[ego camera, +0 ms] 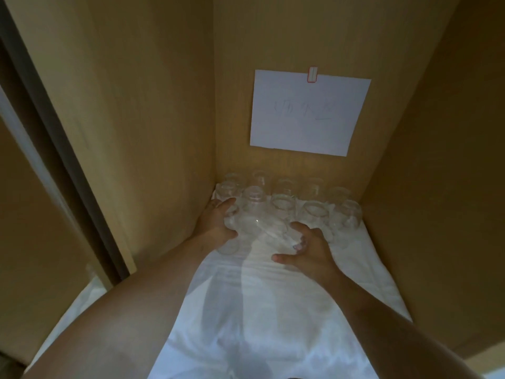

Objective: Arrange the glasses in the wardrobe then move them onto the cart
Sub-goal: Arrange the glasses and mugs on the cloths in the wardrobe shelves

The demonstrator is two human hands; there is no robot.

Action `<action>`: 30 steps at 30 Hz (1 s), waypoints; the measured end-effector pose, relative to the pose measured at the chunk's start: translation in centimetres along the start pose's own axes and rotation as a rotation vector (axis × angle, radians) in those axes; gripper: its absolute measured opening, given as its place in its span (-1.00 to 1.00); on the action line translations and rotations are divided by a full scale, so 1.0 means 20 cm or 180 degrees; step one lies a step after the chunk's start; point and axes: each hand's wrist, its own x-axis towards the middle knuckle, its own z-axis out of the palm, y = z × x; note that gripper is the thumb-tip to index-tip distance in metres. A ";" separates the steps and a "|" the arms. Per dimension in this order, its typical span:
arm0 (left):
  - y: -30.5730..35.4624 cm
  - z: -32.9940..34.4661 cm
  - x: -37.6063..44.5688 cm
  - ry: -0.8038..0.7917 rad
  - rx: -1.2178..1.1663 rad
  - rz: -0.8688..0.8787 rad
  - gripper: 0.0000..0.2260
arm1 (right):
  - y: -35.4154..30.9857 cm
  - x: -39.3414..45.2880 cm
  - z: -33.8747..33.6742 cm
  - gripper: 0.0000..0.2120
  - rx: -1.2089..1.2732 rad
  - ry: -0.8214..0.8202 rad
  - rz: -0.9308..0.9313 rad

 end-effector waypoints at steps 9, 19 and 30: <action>-0.03 0.03 -0.02 0.0051 -0.0122 -0.0019 -0.12 | -0.26 0.13 -0.10 0.06 -0.1185 -0.0385 -0.0595; -0.03 0.02 -0.03 0.0078 -0.0093 -0.0091 -0.13 | -0.43 0.19 0.05 0.08 -0.2034 -0.0499 -0.0780; -0.02 0.03 -0.02 0.0088 0.0055 -0.0039 -0.17 | -0.44 0.23 0.18 0.05 -0.2261 -0.0545 -0.0796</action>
